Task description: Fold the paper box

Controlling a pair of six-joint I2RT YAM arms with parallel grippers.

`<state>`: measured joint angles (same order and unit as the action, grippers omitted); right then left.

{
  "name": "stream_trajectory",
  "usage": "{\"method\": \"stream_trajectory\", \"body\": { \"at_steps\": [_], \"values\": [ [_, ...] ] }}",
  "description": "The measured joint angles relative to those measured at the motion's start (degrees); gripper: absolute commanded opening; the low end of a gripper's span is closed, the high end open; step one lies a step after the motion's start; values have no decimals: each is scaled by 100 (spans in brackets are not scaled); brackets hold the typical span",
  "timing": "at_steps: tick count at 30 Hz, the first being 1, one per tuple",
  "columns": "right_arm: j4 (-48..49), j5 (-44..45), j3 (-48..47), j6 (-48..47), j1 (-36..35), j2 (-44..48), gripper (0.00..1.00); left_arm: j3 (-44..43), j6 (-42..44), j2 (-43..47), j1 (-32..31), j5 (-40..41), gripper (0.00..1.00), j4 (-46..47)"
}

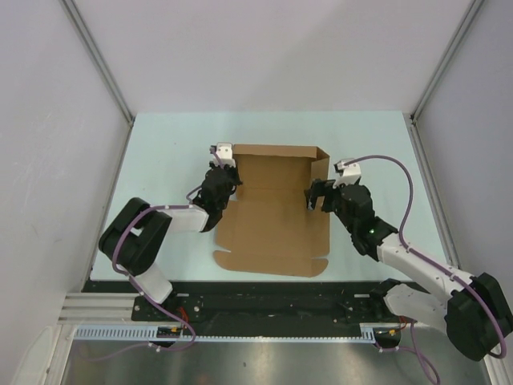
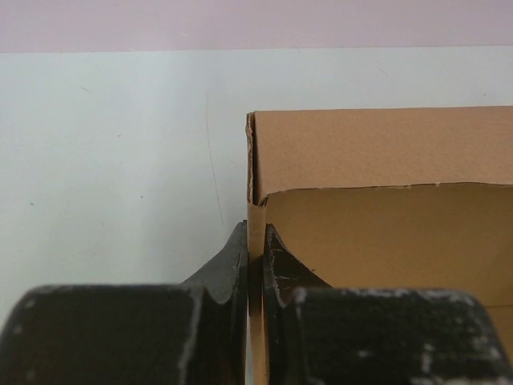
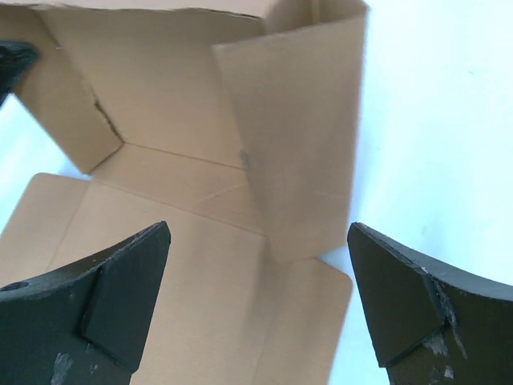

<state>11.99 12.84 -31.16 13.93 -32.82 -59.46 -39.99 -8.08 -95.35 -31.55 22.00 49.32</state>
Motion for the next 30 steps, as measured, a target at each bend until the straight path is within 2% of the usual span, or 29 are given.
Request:
{"method": "stream_trajectory", "body": {
  "at_steps": [5,10,13,16,17,20,22,30],
  "values": [
    [-50,190,87,131,232,203,98,0,4,15,-11,35,0,-24],
    [208,323,562,466,870,719,91,0,9,15,-11,39,0,-24],
    [472,157,866,730,1331,730,87,0,11,15,-11,39,0,-24],
    [684,-120,955,1075,1709,356,80,0,11,15,-11,39,0,-22],
    [754,-177,955,1154,1764,212,74,0,11,15,-15,42,0,-24],
    [1008,-284,942,1305,1779,-219,68,0,13,15,-22,50,0,-22],
    [1113,-323,879,1355,1777,-562,67,0,13,15,-28,59,0,-22],
    [1644,-756,531,1263,1738,-1626,75,2,44,26,-61,116,0,-42]
  ]
}}
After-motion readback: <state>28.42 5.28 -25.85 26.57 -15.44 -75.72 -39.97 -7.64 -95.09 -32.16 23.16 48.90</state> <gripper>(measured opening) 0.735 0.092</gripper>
